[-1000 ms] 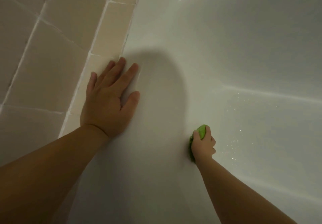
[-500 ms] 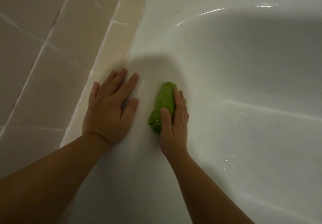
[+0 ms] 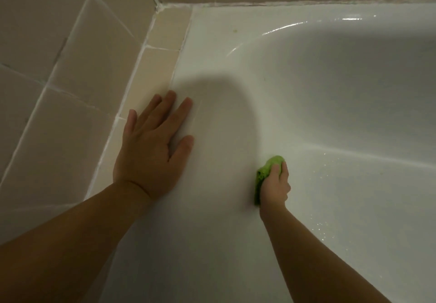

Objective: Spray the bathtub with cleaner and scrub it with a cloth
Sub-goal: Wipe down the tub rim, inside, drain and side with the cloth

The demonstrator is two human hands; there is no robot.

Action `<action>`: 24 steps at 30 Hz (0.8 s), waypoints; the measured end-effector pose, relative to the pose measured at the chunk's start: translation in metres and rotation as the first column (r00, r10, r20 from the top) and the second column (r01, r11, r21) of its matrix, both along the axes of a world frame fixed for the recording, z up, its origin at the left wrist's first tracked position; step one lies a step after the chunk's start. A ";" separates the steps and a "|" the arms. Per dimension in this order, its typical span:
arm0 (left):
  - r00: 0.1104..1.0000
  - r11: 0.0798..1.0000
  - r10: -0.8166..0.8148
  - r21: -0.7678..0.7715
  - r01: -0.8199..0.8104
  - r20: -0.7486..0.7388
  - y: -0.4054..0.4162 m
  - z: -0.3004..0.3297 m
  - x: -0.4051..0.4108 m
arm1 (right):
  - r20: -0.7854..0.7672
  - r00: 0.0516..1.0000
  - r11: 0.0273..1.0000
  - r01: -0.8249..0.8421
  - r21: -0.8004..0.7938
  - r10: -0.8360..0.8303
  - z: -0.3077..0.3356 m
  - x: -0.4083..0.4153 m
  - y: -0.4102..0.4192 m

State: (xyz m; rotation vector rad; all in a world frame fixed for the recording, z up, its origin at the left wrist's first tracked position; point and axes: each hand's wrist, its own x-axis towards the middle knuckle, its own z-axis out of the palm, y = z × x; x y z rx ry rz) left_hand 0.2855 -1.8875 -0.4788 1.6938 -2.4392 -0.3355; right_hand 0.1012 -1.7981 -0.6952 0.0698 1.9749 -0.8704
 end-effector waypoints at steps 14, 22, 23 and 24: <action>0.998 0.998 -0.055 0.008 0.055 -0.016 -0.045 -0.002 -0.019 | -0.429 0.899 0.668 -0.372 -0.645 0.087 0.109 0.016 -0.088; 0.994 0.995 -0.103 -0.006 0.103 -0.039 -0.072 -0.004 -0.030 | -0.178 0.982 0.983 -0.086 -0.162 0.056 -0.038 -0.028 -0.028; 0.993 0.994 -0.107 -0.011 0.107 -0.043 -0.075 -0.004 -0.031 | -0.138 0.989 0.997 -0.051 -0.055 0.043 -0.044 -0.030 -0.024; 0.993 0.994 -0.109 -0.016 0.109 -0.044 -0.077 -0.004 -0.033 | -0.097 0.995 1.000 -0.010 0.026 0.012 -0.047 -0.031 -0.024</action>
